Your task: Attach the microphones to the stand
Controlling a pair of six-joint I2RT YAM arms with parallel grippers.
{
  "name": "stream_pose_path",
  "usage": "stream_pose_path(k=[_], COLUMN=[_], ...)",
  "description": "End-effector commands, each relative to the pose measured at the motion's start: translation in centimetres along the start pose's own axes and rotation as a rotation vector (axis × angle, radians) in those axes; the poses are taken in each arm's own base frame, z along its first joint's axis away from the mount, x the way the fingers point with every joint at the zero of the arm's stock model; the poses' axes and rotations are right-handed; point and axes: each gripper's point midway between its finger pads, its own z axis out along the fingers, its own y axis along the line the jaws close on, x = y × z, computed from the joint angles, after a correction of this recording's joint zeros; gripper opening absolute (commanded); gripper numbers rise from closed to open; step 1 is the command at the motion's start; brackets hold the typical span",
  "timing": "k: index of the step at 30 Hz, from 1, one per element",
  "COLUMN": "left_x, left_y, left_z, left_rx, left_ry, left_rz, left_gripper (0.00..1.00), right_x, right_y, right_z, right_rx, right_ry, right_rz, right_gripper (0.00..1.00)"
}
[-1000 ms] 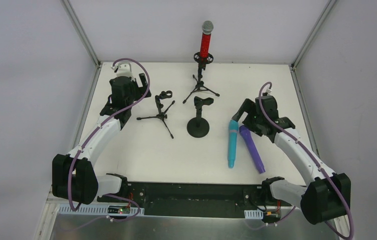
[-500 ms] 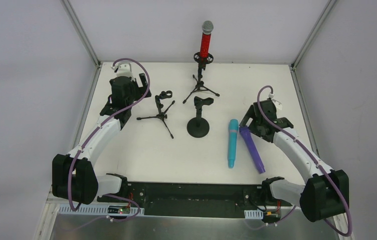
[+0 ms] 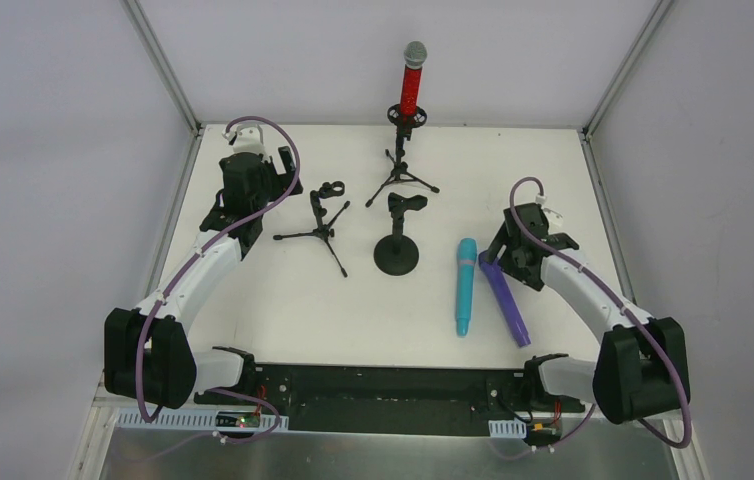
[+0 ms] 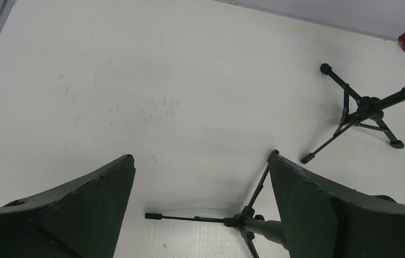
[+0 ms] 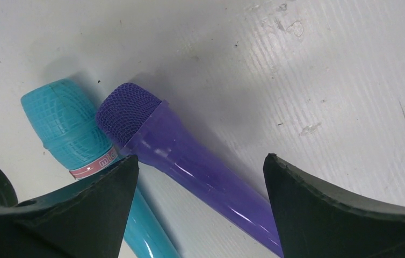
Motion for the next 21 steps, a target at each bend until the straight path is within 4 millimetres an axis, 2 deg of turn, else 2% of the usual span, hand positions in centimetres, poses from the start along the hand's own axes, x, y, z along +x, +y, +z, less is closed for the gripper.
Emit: stream_pose_path(k=[1,7,15,17,21], left_x=[-1.0,-1.0,-0.9,-0.9,-0.9], left_y=[-0.6,-0.7,-0.7,-0.7,-0.7], left_z=[0.0,0.0,0.0,0.1,0.0], left_rx=[0.031,0.032,0.033,0.033,0.033], left_ry=[-0.032,-0.032,-0.03,-0.028,-0.029], left_rz=[-0.005,-0.005,-0.003,-0.004,-0.003], left_gripper=[0.95,0.95,0.95,0.95,0.95], right_x=[1.1,2.3,2.9,3.0,2.8], right_y=[0.0,1.1,0.9,1.1,1.6], right_z=[0.7,1.2,2.2,2.5,3.1], right_rx=[0.004,-0.033,-0.008,-0.006,-0.005], right_ry=[0.058,0.135,0.164,0.18,0.196], right_rz=[0.003,-0.012,-0.023,-0.013,0.018], right_gripper=[0.88,0.84,0.8,0.72,0.67])
